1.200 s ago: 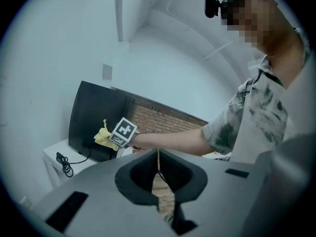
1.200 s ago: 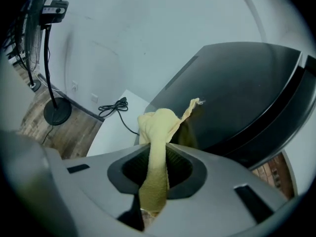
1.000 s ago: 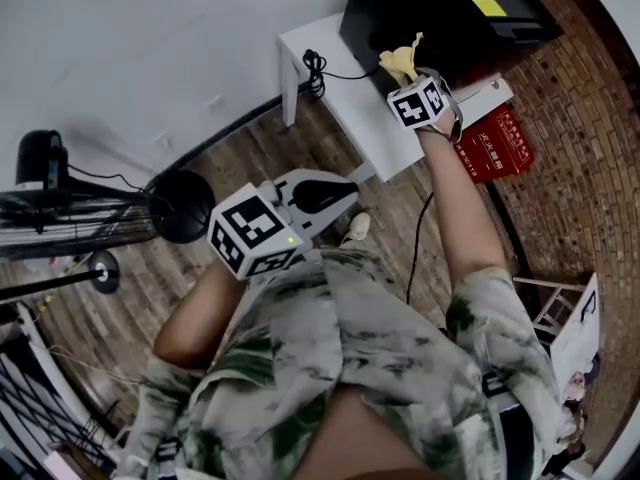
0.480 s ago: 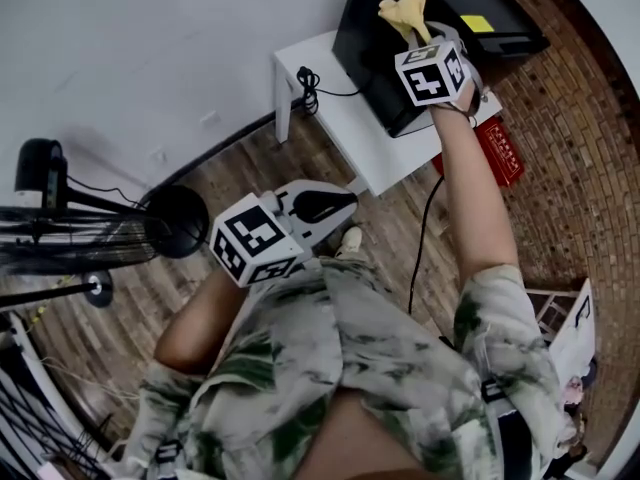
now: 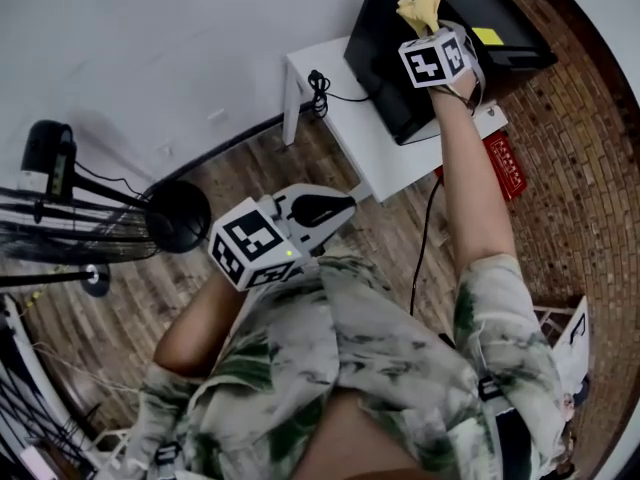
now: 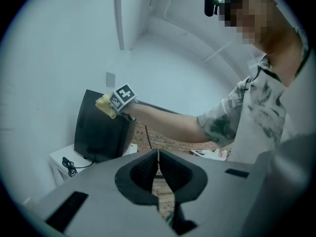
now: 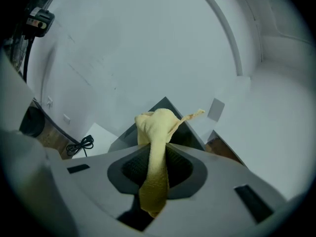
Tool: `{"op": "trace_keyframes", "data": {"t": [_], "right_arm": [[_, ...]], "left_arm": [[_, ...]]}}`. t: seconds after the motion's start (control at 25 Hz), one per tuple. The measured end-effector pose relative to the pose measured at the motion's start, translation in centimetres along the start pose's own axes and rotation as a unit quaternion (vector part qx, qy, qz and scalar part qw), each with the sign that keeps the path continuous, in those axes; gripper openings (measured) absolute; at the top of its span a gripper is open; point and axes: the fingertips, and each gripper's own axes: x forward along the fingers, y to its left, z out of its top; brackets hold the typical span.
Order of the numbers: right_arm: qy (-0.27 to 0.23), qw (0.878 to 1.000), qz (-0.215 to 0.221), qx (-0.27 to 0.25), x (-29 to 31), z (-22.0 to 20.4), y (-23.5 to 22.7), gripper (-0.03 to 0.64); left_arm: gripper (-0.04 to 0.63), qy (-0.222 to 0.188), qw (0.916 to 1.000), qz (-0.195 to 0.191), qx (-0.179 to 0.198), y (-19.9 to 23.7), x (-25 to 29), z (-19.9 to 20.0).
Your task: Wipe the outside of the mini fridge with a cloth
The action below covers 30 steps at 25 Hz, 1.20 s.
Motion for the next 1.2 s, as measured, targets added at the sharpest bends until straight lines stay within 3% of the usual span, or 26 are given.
{"op": "trace_keyframes", "data": {"t": [0.32, 0.92, 1.2], "right_arm": [[0.036, 0.999, 0.032, -0.004, 2.7, -2.8, 5.1, 0.086], [0.124, 0.985, 0.119, -0.018, 8.3, -9.9, 16.0, 0.086], [0.097, 0.988, 0.121, -0.017, 8.1, -7.6, 15.5, 0.086]], "left_arm": [[0.028, -0.001, 0.9993, 0.035, -0.011, 1.0, -2.0, -0.5], [0.028, 0.005, 0.9982, 0.051, -0.032, 2.9, -3.5, -1.4], [0.028, 0.003, 0.9985, 0.044, -0.033, 3.8, -3.0, -1.1]]}}
